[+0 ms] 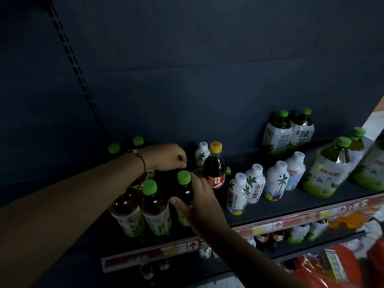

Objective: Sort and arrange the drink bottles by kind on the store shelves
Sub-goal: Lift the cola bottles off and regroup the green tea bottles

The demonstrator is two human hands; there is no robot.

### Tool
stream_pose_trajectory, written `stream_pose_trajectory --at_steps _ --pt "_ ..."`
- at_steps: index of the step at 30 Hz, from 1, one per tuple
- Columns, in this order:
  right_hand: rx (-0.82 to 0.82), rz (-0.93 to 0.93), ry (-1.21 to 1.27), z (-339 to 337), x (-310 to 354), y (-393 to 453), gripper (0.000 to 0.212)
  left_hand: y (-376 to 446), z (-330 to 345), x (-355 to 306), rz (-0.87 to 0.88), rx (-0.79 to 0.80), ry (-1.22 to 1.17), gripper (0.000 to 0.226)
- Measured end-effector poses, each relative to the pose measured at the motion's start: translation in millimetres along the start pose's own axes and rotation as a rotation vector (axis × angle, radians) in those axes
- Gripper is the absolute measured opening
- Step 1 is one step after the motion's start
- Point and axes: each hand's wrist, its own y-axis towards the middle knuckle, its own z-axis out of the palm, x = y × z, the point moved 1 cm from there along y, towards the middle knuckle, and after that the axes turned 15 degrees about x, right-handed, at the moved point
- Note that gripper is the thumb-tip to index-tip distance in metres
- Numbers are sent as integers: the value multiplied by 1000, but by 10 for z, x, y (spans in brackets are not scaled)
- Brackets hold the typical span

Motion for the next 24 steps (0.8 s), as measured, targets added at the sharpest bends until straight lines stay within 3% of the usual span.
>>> stream_pose_trajectory --at_steps 10,12,15,17,19,22,24 --pt "6 11 65 -107 23 1 76 -693 114 -173 124 -233 -471 23" --pt "-38 0 54 -261 14 -23 71 -797 197 -261 129 -245 -359 34" --pt "-197 13 42 -607 -20 9 59 -788 342 -345 72 -197 45 55" --pt "-276 85 22 -790 -102 145 64 -734 406 -361 39 -206 174 56" --pt "-193 181 103 -884 -181 348 67 -711 420 -359 42 -237 181 52" --pt "7 259 274 -917 -247 571 16 -706 420 -340 42 -259 165 50" --pt "48 233 245 -962 -265 614 28 -692 430 -329 28 -247 137 54"
